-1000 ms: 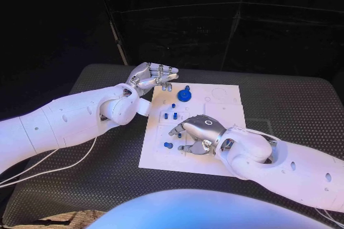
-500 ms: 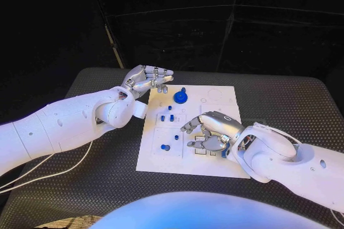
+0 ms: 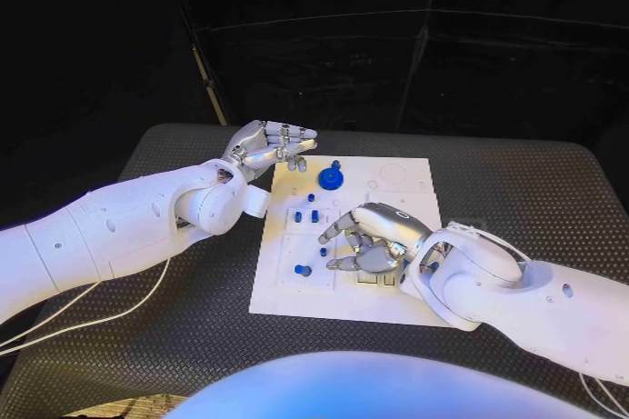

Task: Assemble the parts on the task board

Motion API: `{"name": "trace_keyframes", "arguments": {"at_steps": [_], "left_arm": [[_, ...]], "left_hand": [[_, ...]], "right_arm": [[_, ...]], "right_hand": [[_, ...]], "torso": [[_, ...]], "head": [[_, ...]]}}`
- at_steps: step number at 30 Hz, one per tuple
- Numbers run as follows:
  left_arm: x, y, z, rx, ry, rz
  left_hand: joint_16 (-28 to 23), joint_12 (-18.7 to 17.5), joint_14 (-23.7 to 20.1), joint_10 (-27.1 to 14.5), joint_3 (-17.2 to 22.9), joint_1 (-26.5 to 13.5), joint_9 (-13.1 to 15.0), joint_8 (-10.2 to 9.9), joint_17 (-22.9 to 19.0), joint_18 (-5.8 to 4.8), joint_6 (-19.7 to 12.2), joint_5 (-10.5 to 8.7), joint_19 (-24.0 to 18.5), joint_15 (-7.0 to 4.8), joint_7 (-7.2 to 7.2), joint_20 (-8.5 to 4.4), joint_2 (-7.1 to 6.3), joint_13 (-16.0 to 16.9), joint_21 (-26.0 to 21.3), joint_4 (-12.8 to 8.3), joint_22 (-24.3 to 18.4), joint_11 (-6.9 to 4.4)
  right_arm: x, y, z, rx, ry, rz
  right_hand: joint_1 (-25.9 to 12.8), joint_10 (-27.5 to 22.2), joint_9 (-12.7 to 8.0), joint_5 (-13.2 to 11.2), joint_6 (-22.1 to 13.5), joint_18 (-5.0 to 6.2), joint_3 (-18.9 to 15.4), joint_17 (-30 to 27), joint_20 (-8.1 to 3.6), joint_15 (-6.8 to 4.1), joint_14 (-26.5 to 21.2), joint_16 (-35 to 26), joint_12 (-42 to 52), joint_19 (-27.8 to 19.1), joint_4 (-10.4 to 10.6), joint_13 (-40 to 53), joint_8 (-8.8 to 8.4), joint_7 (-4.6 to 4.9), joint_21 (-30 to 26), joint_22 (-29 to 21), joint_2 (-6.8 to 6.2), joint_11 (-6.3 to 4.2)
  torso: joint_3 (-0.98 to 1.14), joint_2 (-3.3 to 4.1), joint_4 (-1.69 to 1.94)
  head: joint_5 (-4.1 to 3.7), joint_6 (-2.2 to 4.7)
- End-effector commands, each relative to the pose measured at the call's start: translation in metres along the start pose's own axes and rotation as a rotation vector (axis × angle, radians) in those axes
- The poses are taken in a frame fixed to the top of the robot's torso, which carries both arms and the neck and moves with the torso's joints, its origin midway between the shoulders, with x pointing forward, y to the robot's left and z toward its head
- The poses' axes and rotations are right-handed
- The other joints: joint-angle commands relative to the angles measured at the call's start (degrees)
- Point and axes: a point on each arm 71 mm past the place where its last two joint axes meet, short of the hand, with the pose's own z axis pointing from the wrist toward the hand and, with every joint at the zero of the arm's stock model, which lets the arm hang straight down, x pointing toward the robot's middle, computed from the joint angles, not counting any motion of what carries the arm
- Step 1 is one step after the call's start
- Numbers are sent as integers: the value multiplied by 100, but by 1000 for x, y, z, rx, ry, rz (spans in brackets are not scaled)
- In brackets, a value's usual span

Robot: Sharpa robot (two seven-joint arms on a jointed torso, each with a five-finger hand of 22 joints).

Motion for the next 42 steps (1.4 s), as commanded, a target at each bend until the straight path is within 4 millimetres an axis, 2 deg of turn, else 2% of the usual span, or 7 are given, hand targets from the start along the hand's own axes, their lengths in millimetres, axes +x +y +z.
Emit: {"name": "trace_keyframes", "arguments": {"at_steps": [1,5,8,11,18,28,42], "left_arm": [[2,-1,1,4,11,-9],[2,-1,1,5,13,-10],[3,-1,1,5,15,-11],[3,-1,1,5,15,-11],[3,-1,1,4,15,-11],[3,-1,1,3,15,-11],[3,-1,1,2,19,-12]], "left_hand": [[-21,28,-39,-52,-25,13,2,11,-9,29,-44,18,-4,-13,-7,47,53,6,-7,3,-5,-8],[-21,28,-39,-52,-25,13,2,11,-9,29,-44,18,-4,-13,-7,47,53,6,-7,3,-5,-8],[-21,28,-39,-52,-25,13,2,11,-9,29,-44,18,-4,-13,-7,47,53,6,-7,3,-5,-8],[-21,28,-39,-52,-25,13,2,11,-9,29,-44,18,-4,-13,-7,47,53,6,-7,3,-5,-8],[-21,28,-39,-52,-25,13,2,11,-9,29,-44,18,-4,-13,-7,47,53,6,-7,3,-5,-8],[-21,28,-39,-52,-25,13,2,11,-9,29,-44,18,-4,-13,-7,47,53,6,-7,3,-5,-8],[-21,28,-39,-52,-25,13,2,11,-9,29,-44,18,-4,-13,-7,47,53,6,-7,3,-5,-8]], "right_arm": [[6,1,7,48,43,-52],[12,8,20,63,61,-97],[16,12,27,74,73,-126],[20,14,33,80,88,-148],[29,20,44,72,128,-172],[37,24,49,52,189,-177],[44,27,52,35,221,-165]], "right_hand": [[8,171,-5,43,11,-80,-79,260,39,55,380,124,728,72,34,989,30,13,106,177,75,38],[-29,359,-8,40,-3,-94,-170,450,61,80,403,224,1089,133,90,1552,40,44,202,335,117,85],[-37,399,-11,36,-23,-95,-195,506,68,88,411,252,1149,133,100,1656,34,52,213,347,122,94],[-49,439,-12,33,-36,-101,-217,568,76,96,421,281,1201,147,116,1748,30,59,235,385,131,102],[-54,528,-9,7,-29,-113,-240,660,88,107,435,325,1303,180,133,1930,39,65,279,463,175,112],[-59,558,-4,-62,7,-121,-262,711,95,113,442,350,1343,196,140,2003,57,64,307,512,211,115],[-74,565,-5,-153,30,-126,-308,744,100,116,446,368,1363,204,139,2038,61,63,332,550,237,116]], "torso": [[-2,7,-3],[4,10,-7],[0,8,7],[-4,5,2],[3,8,-9],[1,2,-6],[0,6,-4]], "head": [[12,-13],[36,-30],[29,-44],[48,-64],[77,-98],[110,-131],[129,-131]]}}
